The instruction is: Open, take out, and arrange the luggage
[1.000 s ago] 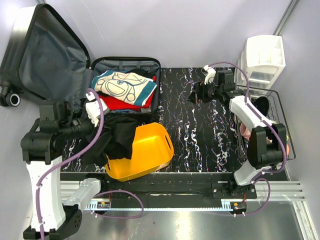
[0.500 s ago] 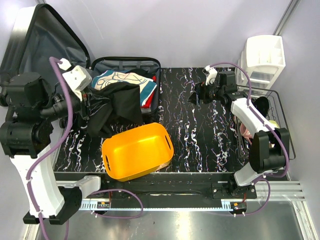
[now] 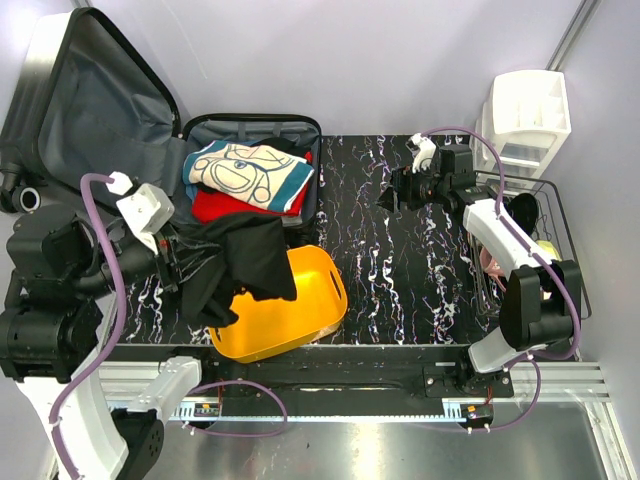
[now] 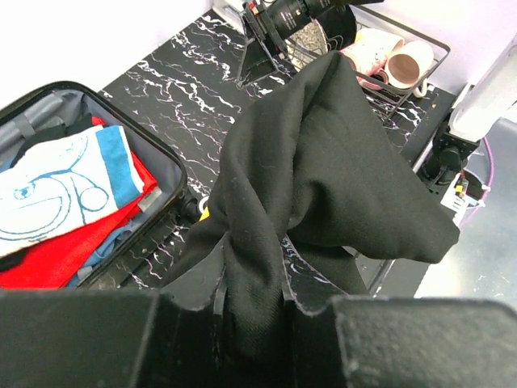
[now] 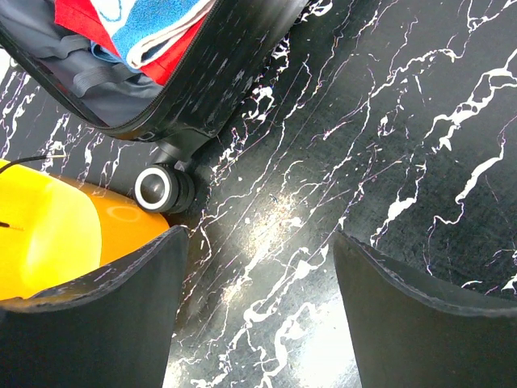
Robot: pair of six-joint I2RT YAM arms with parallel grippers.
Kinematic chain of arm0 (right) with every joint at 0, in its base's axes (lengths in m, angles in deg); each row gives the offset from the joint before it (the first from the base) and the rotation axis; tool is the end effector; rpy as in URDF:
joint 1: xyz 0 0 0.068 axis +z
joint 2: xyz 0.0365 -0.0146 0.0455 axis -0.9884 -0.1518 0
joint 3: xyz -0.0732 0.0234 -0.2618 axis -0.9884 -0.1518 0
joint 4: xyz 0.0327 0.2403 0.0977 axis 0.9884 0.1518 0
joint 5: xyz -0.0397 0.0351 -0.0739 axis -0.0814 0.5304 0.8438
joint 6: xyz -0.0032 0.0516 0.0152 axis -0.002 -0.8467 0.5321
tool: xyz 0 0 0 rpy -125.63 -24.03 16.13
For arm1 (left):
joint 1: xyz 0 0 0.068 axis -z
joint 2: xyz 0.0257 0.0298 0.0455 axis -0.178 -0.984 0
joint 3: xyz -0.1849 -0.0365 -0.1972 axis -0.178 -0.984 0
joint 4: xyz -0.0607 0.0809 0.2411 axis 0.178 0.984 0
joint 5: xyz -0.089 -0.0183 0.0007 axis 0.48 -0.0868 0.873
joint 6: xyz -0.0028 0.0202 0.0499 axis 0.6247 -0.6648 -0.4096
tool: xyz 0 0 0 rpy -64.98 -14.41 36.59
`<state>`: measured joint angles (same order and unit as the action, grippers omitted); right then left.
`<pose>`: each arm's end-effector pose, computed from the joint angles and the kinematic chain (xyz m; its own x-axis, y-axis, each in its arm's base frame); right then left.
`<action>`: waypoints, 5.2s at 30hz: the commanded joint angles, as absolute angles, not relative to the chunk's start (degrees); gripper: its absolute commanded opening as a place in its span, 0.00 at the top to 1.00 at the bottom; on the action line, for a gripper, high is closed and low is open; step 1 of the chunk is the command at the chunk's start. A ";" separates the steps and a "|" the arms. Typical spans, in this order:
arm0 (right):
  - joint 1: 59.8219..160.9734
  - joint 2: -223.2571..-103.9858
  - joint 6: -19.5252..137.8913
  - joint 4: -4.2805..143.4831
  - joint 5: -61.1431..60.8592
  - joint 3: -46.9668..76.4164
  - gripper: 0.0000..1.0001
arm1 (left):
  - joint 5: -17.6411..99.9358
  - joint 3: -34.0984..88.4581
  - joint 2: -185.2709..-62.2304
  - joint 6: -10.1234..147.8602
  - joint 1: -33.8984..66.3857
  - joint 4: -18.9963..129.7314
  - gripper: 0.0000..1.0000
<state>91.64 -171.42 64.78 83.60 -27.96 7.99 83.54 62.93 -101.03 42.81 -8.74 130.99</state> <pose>0.3409 0.0834 0.2917 -0.5712 -0.0869 -0.8162 -0.6045 0.7172 0.3467 0.0414 -0.0286 0.5287 -0.1160 0.1617 -0.9800 0.8053 0.5928 0.0025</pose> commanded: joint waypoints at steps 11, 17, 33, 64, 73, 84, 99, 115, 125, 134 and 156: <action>91.64 -168.24 65.21 82.19 -28.18 7.30 0.19 | 85.79 70.14 -102.84 44.54 -8.85 129.98 1.00; 91.73 -167.62 64.94 82.36 -28.62 6.24 0.19 | 88.35 74.09 -102.83 48.84 -8.85 125.77 1.00; 91.91 -167.97 63.71 82.19 -28.36 6.77 0.19 | 79.74 62.78 -98.97 43.76 -8.85 127.86 1.00; 91.82 -164.02 63.45 80.87 -25.11 0.62 0.18 | 18.70 23.30 -116.17 59.30 26.46 102.05 1.00; 91.82 -162.43 63.62 81.84 -24.76 -0.44 0.16 | 13.10 21.90 -132.26 62.56 39.66 99.05 0.99; 91.99 -163.83 64.85 85.00 -30.20 0.69 0.16 | 42.79 21.38 -123.78 45.19 36.09 101.15 0.01; 107.98 -174.73 66.88 88.87 -32.58 9.14 0.19 | 66.30 21.83 -117.16 17.92 11.54 122.88 0.40; 113.70 -180.72 61.78 87.64 -27.75 9.94 0.20 | 45.27 10.29 -130.07 1.67 21.21 95.54 0.49; 111.86 -176.68 65.20 92.03 -22.38 7.30 0.31 | 54.15 25.22 -137.91 -2.66 21.21 97.19 0.46; 105.88 -177.02 65.73 93.18 -20.98 9.74 0.31 | 64.97 41.64 -131.67 18.73 11.30 108.90 0.12; 106.14 -178.43 60.81 92.12 -28.19 10.72 0.21 | 33.52 59.78 -164.26 41.12 10.66 90.52 0.15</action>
